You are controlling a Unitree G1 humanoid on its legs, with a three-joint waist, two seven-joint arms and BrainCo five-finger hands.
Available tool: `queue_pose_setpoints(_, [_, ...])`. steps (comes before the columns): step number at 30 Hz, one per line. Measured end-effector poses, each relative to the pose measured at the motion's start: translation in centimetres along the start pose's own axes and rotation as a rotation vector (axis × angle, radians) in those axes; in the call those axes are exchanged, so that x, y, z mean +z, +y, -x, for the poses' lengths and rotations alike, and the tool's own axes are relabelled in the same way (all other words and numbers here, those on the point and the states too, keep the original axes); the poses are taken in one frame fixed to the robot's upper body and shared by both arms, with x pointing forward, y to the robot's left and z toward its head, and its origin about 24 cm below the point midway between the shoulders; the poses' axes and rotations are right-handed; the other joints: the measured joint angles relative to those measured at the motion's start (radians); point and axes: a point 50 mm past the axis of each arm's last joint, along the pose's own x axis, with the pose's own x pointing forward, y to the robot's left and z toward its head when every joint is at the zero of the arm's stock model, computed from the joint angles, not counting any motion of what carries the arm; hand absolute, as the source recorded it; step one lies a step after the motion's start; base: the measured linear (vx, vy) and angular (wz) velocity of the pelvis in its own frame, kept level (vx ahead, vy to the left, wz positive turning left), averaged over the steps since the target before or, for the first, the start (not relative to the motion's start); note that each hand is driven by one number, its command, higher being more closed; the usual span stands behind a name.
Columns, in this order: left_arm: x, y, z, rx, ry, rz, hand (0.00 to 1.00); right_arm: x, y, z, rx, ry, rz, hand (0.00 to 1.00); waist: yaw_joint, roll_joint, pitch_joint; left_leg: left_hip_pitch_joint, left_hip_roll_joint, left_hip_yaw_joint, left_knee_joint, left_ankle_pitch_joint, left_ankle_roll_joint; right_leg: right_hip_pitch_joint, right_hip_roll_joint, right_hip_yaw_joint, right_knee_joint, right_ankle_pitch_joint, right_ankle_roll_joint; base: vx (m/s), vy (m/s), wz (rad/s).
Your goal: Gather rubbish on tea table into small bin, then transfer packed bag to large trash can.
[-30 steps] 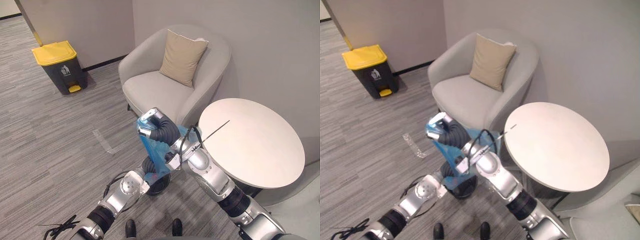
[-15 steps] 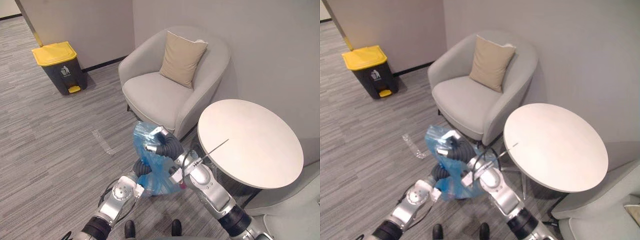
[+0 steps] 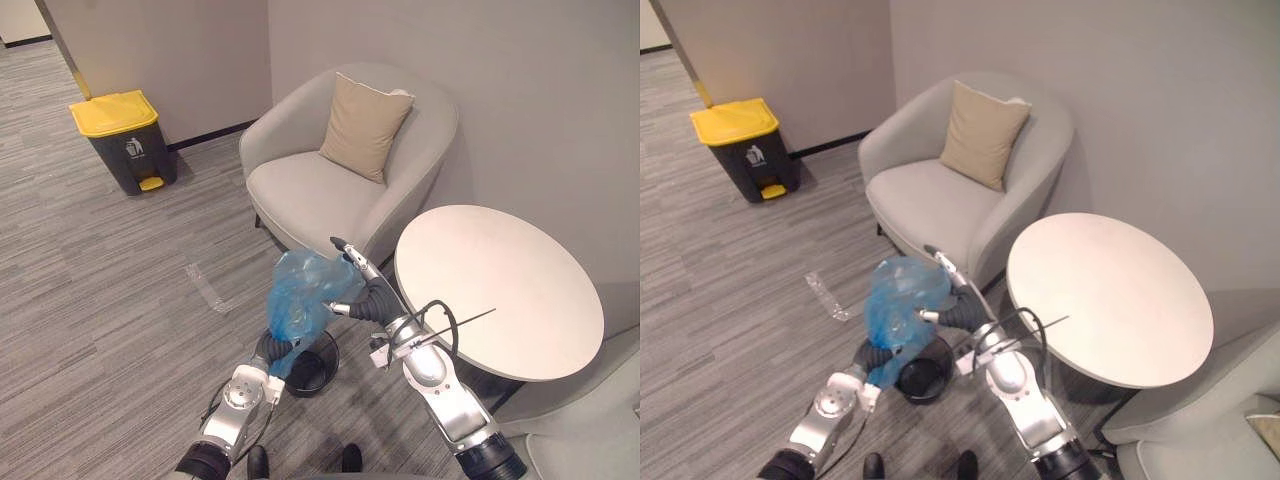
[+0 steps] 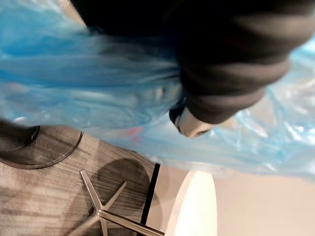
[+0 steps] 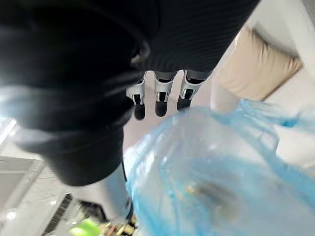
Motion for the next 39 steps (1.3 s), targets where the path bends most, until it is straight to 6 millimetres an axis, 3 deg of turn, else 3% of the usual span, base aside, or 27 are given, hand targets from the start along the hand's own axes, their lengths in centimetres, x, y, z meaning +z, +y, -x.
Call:
queue_pose_setpoints(8, [-1.3, 0.4, 0.6, 0.049, 0.045, 0.002, 1.0, -1.5, -3.3, 1.5, -0.225, 0.071, 0.099, 0.0, -0.002, 0.0, 0.0, 0.004, -0.001, 0.005, 0.0, -0.001, 0.0, 0.001, 0.0, 0.004, 0.0, 0.0, 0.0, 0.0, 0.0, -0.02])
queue_pose_setpoints(11, [-1.9, 1.1, 1.1, 0.098, 0.062, 0.041, 1.0, -3.7, -3.5, 3.4, -0.309, 0.203, 0.035, 0.0, -0.004, 0.001, 0.0, 0.004, -0.003, 0.005, 0.0, -0.001, 0.0, 0.001, 0.001, 0.003, 0.0, -0.001, 0.001, 0.0, 0.0, 0.0])
queue_pose_setpoints(13, [-2.7, 1.9, 1.8, 0.143, 0.085, 0.08, 1.0, -6.7, -3.1, 5.5, -0.371, 0.371, -0.057, 0.0, -0.012, 0.004, 0.002, 0.005, -0.004, 0.005, 0.0, -0.001, 0.0, 0.003, 0.0, 0.002, 0.0, -0.001, 0.002, 0.0, 0.0, 0.0])
queue_pose_setpoints(19, [-4.6, 3.3, 3.3, 0.22, 0.146, 0.16, 1.0, -12.8, -0.6, 10.8, -0.378, 0.747, -0.227, 0.0, -0.011, 0.023, 0.014, 0.022, -0.007, 0.005, 0.0, -0.008, -0.004, 0.019, -0.001, -0.002, -0.003, -0.01, 0.013, 0.0, 0.0, 0.01])
queue_pose_setpoints(24, [-6.9, 3.7, 4.3, 0.258, 0.245, 0.209, 1.0, -16.4, 1.5, 15.7, -0.344, 1.048, -0.293, 0.0, -0.003, 0.045, 0.022, 0.026, -0.009, 0.007, 0.0, -0.013, -0.006, 0.023, -0.005, -0.003, -0.003, -0.013, 0.016, 0.0, 0.0, 0.0])
queue_pose_setpoints(28, [-9.2, 3.3, 5.4, 0.267, 0.353, 0.232, 1.0, -17.7, 2.9, 18.9, -0.322, 1.23, -0.325, 0.0, 0.005, 0.046, 0.033, 0.043, -0.011, 0.008, 0.0, -0.014, -0.002, 0.04, -0.007, -0.001, -0.001, -0.018, 0.02, 0.03, 0.002, 0.0])
queue_pose_setpoints(33, [-10.0, 3.5, 5.9, 0.304, 0.392, 0.269, 1.0, -18.2, 3.3, 19.3, -0.302, 1.286, -0.331, 0.0, 0.008, 0.048, 0.093, 0.057, -0.021, 0.012, 0.0, -0.017, 0.003, 0.039, -0.016, 0.002, 0.026, -0.028, 0.026, -0.01, 0.009, -0.02])
queue_pose_setpoints(38, [-9.8, 3.5, 5.6, 0.318, 0.386, 0.301, 1.0, -18.3, 3.1, 18.2, -0.306, 1.27, -0.323, 0.0, 0.011, 0.045, 0.128, 0.01, -0.04, 0.005, 0.029, -0.025, 0.018, -0.09, -0.049, 0.007, 0.247, -0.127, 0.033, -0.02, 0.037, 0.12])
queue_pose_setpoints(39, [-9.5, 3.6, 5.5, 0.326, 0.374, 0.309, 1.0, -18.3, 3.2, 18.3, -0.305, 1.275, -0.319, 0.0, 0.013, 0.042, 0.131, -0.007, -0.05, 0.0, 0.059, -0.03, 0.036, -0.094, -0.064, -0.002, 0.276, -0.142, 0.05, 0.01, 0.023, 0.35])
